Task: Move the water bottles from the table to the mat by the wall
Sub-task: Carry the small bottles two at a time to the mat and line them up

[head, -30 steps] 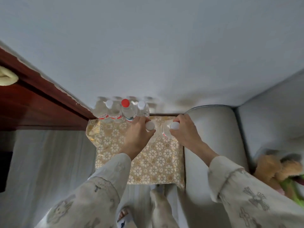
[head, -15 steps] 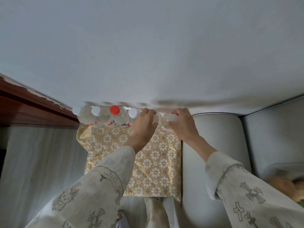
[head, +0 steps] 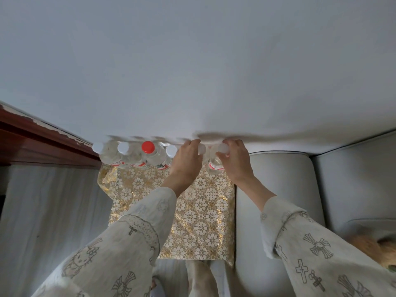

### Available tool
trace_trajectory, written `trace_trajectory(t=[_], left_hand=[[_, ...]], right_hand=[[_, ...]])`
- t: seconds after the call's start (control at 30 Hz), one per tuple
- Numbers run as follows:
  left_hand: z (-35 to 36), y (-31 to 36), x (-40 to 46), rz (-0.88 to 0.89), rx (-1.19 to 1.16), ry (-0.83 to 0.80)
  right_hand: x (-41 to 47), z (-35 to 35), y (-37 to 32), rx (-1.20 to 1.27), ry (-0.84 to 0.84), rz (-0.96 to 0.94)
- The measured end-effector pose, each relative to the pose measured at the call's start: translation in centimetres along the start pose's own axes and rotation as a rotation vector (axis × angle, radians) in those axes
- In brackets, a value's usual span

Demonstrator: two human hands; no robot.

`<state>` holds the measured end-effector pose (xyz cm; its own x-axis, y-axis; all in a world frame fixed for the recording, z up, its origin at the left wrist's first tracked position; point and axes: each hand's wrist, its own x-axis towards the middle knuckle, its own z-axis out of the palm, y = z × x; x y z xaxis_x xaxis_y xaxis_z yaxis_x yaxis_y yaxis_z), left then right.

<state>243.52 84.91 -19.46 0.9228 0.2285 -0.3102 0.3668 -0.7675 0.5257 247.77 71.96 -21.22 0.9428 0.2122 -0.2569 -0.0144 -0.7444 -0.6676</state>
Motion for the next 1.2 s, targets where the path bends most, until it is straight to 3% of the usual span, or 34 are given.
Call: trace_trajectory(t=[0.17,0.37,0.5,0.6,0.9,1.2], left_hand=[[-0.8,-0.4,-0.6,-0.002,-0.052,0.006],[-2.6,-0.5,-3.4,0.034,-0.144,0.049],[-5.3,-1.4,-8.4,-0.053,-0.290,0.127],[-7.7,-2.8,-13.6,-0.156,-0.388,0.169],[-15.0,-8.7,-33.4,-0.345,-0.555,0.663],[-15.7,-16.0,-62.7,-0.600,-0.573,1.134]], right_hand=[[0.2,0.0,-0.1,0.001,0.010,-0.034],[-1.8,-1.0,-1.4,0.042,-0.126,0.036],[-5.9,-2.6,-4.2,0.031,-0.122,-0.019],[-10.2,-3.2,-7.5,0.040,-0.208,-0.097],[-24.8,1.4,-22.5,0.024,-0.523,-0.559],[-50.7,9.8,-31.7,-0.025,-0.859,-0.995]])
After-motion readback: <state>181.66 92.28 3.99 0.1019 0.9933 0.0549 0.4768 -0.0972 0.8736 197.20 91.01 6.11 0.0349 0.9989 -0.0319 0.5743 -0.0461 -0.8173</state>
